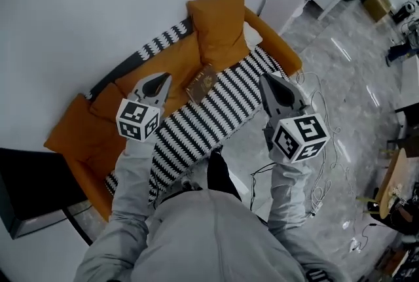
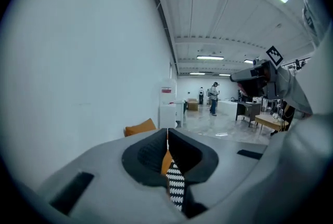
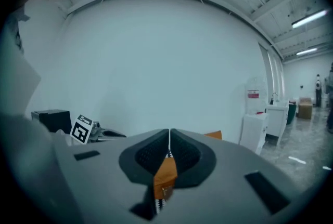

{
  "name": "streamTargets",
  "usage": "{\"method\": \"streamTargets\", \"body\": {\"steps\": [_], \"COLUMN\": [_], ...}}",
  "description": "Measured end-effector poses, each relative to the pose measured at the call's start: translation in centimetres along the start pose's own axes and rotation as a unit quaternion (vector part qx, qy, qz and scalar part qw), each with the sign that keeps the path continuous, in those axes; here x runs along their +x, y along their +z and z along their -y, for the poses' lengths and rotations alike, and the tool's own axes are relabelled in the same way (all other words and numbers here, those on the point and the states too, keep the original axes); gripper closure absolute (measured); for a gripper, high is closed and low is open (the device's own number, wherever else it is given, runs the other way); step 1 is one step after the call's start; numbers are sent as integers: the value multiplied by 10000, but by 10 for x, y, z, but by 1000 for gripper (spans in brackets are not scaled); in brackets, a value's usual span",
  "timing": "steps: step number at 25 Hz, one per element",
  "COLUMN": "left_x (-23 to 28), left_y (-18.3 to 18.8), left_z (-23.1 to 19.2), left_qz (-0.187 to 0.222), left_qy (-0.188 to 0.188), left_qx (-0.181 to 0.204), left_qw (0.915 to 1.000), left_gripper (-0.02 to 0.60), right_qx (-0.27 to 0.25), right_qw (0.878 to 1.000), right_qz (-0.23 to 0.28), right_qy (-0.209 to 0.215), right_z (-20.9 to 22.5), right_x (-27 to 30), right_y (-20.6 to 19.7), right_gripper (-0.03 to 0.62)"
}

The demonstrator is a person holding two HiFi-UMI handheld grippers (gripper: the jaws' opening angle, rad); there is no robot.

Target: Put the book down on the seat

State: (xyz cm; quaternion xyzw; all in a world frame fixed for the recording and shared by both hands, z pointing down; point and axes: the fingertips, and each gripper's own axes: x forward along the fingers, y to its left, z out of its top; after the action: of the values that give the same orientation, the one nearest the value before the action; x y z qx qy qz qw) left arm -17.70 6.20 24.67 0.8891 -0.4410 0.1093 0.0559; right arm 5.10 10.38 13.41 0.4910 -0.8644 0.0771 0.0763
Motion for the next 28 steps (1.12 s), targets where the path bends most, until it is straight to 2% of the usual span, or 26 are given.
{"method": "streamTargets", "body": {"steps": [4,7,9,16,22,28], "left_x": [-31,-56,-73,-126,-150,-160], "left_y": [32,53,65,96,92,98], "left_z": [26,44,54,75,92,96], "left_qz": [89,105,170,504,520,629], "left_qy": [-105,-89,-69,-56,20,-16], "left_qx": [487,1001,1204,1346,1632,1636], "left_qw": [9987,9949,9926,9896,9852,9845], "left_gripper": [555,555,555,556,557,556], "right_qx": [-196,-483,-679,-861,-992,-1225], "right_qw": [9996,9979,9963,9940,9927,9909], "right_qz": [136,193,211,408,388,325], "right_qy": [-172,-394,-484,-535,-574,-444], "right_z": [-18,-33,-43,-74,-89,-104], "right_x": [-30,-51,-64,-105,-127,-128], "right_y": [15,24,29,44,36,34], "right_gripper": [563,563,563,563,563,565]}}
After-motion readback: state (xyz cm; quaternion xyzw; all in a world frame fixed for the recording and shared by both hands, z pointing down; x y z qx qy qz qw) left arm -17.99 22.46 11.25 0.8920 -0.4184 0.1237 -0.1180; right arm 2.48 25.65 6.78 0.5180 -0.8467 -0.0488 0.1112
